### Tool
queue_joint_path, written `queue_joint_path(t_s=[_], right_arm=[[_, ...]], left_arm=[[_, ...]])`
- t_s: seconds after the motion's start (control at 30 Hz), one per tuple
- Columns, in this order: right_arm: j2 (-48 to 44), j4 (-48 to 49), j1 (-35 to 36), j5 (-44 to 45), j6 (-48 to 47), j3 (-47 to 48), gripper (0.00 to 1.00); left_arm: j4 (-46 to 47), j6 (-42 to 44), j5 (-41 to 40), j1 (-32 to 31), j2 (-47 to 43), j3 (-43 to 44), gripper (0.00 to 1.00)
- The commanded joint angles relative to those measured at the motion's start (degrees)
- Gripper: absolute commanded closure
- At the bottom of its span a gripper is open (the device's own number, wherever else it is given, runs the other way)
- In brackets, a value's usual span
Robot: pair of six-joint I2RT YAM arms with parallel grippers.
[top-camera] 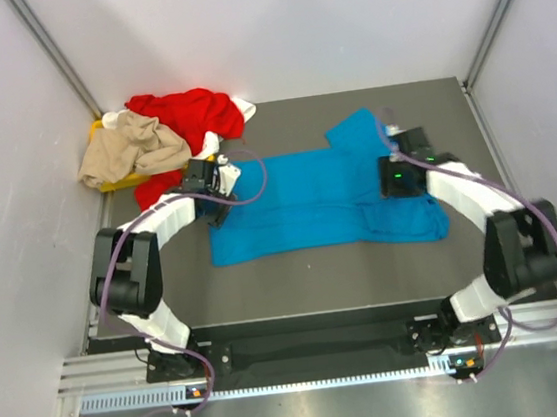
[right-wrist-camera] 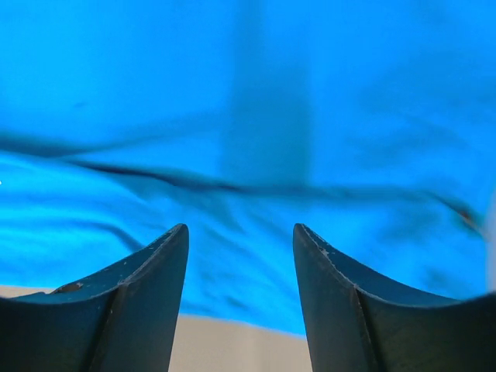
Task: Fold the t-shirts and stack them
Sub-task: Fold the tshirt
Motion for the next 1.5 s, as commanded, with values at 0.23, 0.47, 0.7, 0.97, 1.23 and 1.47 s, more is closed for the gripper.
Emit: queue_joint_path(t_s=[0.23, 0.47, 0.7, 0.97, 1.23, 1.47], right_arm=[[-26.2, -3.1, -32.8, -2.4, 7.6, -20.3, 0.44], [-25.2, -1.4, -36.3, -7.1, 12.2, -23.2, 0.44], [-18.8, 7.6, -36.5, -10.7, 15.9, -29.2, 0.56], [-24.4, 8.0, -42.4, -9.2, 16.7, -30.9, 0.79], [-31.5, 3.3, -52.9, -22.3, 20.7, -34.3, 1.00], [-43.0, -6.2, -58.6, -21.8, 25.3, -37.7, 1.00]], left_arm=[[-9.7, 11.2, 18.8, -1.4, -15.2, -6.1, 0.41], [-16.8, 21.0, 23.4, -4.7, -19.1, -14.8, 0.23], [-5.7, 20.5, 14.2, -4.7, -17.7, -19.3, 0.22], [1.5, 16.4, 10.3, -4.7, -14.3, -20.9, 0.89], [-16.3, 19.4, 17.9, -4.7, -24.3, -18.8, 1.00], [-31.4, 25.4, 25.6, -4.7, -29.2, -18.3, 1.00]])
